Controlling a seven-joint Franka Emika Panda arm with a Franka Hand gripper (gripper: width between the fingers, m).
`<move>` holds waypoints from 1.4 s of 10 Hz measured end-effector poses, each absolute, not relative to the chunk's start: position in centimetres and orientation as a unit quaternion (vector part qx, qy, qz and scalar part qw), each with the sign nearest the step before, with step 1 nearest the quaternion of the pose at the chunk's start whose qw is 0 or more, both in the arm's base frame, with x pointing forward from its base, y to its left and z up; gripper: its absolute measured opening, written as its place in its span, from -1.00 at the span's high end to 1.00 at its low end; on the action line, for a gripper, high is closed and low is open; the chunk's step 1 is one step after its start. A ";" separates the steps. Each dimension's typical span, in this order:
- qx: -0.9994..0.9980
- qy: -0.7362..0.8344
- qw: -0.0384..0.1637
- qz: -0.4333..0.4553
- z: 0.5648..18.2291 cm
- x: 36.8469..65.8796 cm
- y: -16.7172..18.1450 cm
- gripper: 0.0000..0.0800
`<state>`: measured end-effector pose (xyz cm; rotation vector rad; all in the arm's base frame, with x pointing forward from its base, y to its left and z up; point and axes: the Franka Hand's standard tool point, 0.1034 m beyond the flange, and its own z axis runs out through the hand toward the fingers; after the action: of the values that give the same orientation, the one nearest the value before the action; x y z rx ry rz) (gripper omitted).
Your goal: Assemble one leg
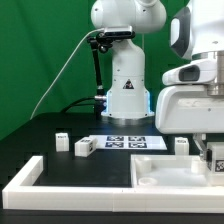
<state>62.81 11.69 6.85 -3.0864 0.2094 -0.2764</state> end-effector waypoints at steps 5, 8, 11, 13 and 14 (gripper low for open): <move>-0.929 0.358 0.042 -0.082 6.7 62.6 11.6 0.27; -0.829 0.551 0.056 -0.072 6.7 62.3 11.5 0.26; -0.764 0.639 0.071 -0.054 6.7 62.2 11.3 0.26; -0.773 0.628 0.070 -0.055 6.6 62.2 11.4 0.08; -0.773 0.628 0.070 -0.055 6.6 62.2 11.4 -0.38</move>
Offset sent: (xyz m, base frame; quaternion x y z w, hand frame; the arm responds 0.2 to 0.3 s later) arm -0.0046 0.0049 -0.0080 -0.0029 -0.0023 0.3223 0.9466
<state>62.17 11.39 6.62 -2.3266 1.8883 -0.1652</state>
